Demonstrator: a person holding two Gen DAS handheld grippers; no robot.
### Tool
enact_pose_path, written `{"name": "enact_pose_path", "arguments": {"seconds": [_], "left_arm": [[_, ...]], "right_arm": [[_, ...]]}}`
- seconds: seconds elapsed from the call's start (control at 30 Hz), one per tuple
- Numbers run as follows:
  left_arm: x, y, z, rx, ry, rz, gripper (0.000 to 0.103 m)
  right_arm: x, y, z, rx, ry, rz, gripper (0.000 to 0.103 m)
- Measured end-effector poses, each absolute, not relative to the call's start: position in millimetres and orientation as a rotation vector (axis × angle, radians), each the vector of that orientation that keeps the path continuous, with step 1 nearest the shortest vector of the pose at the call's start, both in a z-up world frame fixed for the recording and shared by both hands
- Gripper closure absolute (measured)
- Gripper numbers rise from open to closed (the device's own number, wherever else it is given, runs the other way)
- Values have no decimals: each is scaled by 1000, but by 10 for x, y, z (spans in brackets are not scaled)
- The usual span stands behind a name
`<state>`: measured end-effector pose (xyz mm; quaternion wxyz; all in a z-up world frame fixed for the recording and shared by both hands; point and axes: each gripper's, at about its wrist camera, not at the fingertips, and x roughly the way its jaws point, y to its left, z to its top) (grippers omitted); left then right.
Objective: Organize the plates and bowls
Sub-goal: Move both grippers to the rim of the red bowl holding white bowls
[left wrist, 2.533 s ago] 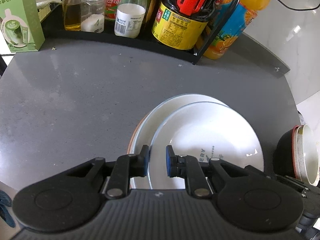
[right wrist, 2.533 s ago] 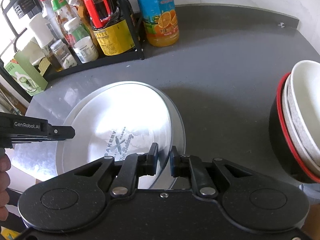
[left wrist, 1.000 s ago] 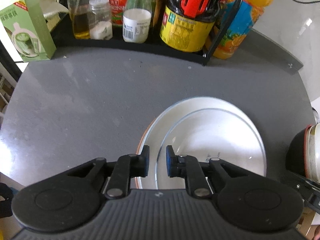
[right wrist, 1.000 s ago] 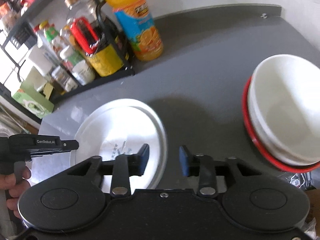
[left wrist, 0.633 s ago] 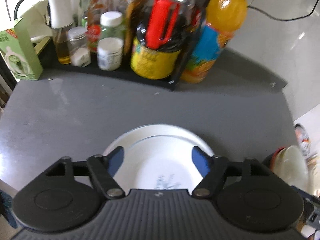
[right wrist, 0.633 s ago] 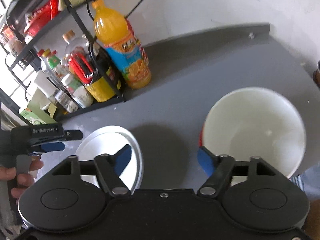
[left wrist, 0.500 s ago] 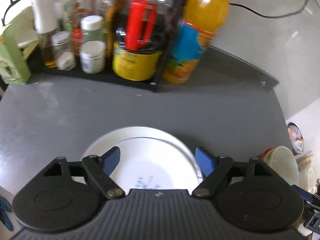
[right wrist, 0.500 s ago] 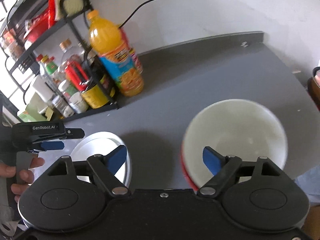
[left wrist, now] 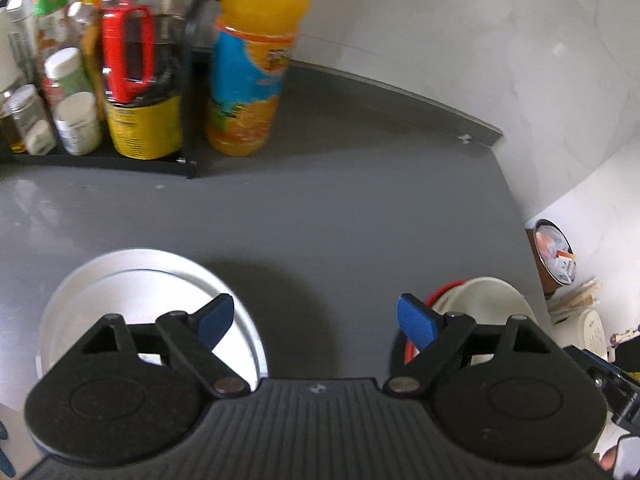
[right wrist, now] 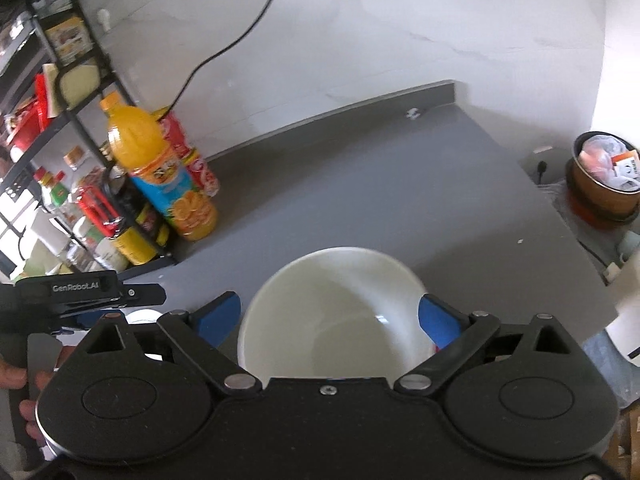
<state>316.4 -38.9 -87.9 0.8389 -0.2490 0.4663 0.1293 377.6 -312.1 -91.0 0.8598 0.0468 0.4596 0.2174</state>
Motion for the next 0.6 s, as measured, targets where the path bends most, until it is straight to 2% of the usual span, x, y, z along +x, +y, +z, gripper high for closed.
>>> {"name": "enact_pose_path", "arguments": {"seconds": [0.33, 0.4, 0.47, 0.5, 0.6], "left_arm": [[3427, -759, -1017, -539, 1009, 253, 18], [3465, -832, -1060, -539, 1022, 247, 19], [3482, -883, -1101, -569, 1024, 240, 20], [3490, -906, -1116, -577, 1024, 240, 22], [3520, -975, -1186, -591, 1038, 249, 31]], "right_arm": [[4027, -3374, -1132, 105, 1029, 454, 8], [4070, -3415, -1193, 109, 1050, 460, 12], [4122, -3443, -1270, 115, 1088, 470, 24], [4146, -3454, -1308, 117, 1106, 480, 25], [4202, -3474, -1393, 119, 1141, 500, 31]]}}
